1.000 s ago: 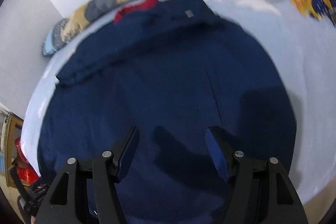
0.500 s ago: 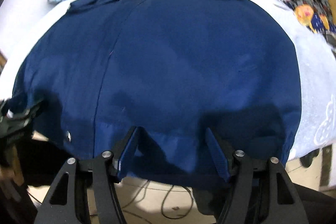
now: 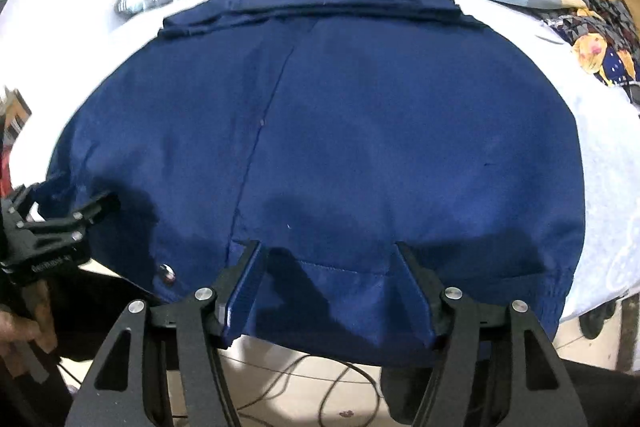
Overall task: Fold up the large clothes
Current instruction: 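Grasp the jacket hem with both tools and lift it toward the collar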
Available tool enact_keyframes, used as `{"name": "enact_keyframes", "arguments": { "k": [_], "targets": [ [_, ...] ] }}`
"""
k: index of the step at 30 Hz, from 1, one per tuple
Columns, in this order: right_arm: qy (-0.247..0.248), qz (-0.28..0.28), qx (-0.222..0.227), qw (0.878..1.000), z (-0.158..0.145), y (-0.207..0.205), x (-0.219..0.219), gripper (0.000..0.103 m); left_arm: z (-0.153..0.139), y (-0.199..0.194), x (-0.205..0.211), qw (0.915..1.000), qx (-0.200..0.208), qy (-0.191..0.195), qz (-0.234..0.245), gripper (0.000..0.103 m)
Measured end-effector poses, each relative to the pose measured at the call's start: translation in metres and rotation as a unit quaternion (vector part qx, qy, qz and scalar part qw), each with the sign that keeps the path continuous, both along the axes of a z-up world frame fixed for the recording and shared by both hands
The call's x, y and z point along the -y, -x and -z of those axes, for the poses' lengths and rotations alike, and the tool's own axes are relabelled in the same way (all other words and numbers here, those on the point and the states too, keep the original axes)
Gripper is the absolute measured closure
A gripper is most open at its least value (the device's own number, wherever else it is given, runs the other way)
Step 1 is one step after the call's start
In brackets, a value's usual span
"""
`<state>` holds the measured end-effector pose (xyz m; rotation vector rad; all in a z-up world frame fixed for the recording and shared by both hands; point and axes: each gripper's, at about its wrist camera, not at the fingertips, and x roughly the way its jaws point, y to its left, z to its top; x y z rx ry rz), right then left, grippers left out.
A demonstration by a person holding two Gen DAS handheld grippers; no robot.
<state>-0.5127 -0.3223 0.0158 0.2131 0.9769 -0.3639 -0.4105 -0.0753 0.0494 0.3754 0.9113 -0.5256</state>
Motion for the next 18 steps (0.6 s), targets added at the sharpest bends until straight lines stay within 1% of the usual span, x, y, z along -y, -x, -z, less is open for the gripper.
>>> {"name": "enact_keyframes", "arguments": {
  "k": [2, 3, 6, 9, 11, 14, 16, 18],
  "targets": [
    [-0.003, -0.001, -0.018, 1.000, 0.009, -0.002, 0.001, 0.036, 0.001, 0.002, 0.000, 1.0000, -0.002, -0.001, 0.003, 0.001],
    [-0.003, 0.000, -0.019, 1.000, 0.011, -0.003, 0.000, 0.036, 0.001, 0.002, 0.001, 1.0000, 0.000, -0.003, 0.005, 0.001],
    [-0.001, -0.002, -0.021, 1.000, 0.013, -0.004, -0.002, 0.033, 0.002, 0.004, 0.002, 1.0000, 0.001, -0.005, 0.008, 0.001],
    [-0.002, 0.000, -0.020, 1.000, 0.014, -0.004, -0.003, 0.033, -0.001, 0.006, 0.000, 1.0000, -0.001, -0.001, 0.008, 0.001],
    [-0.004, 0.003, -0.010, 1.000, 0.008, -0.002, -0.001, 0.034, -0.002, 0.004, -0.001, 1.0000, 0.002, -0.006, 0.006, 0.001],
    [-0.016, 0.041, -0.005, 0.999, 0.004, 0.004, 0.018, 0.033, -0.001, -0.006, -0.010, 0.9998, -0.015, 0.006, -0.010, 0.001],
    [-0.045, 0.078, 0.000, 0.996, 0.006, 0.011, 0.038, 0.034, -0.002, -0.011, -0.014, 0.9995, -0.022, 0.015, -0.017, 0.001],
    [-0.084, 0.111, 0.022, 0.990, 0.002, 0.021, 0.059, 0.034, -0.005, -0.012, -0.016, 0.9994, -0.020, 0.017, -0.021, 0.001]
  ]
}}
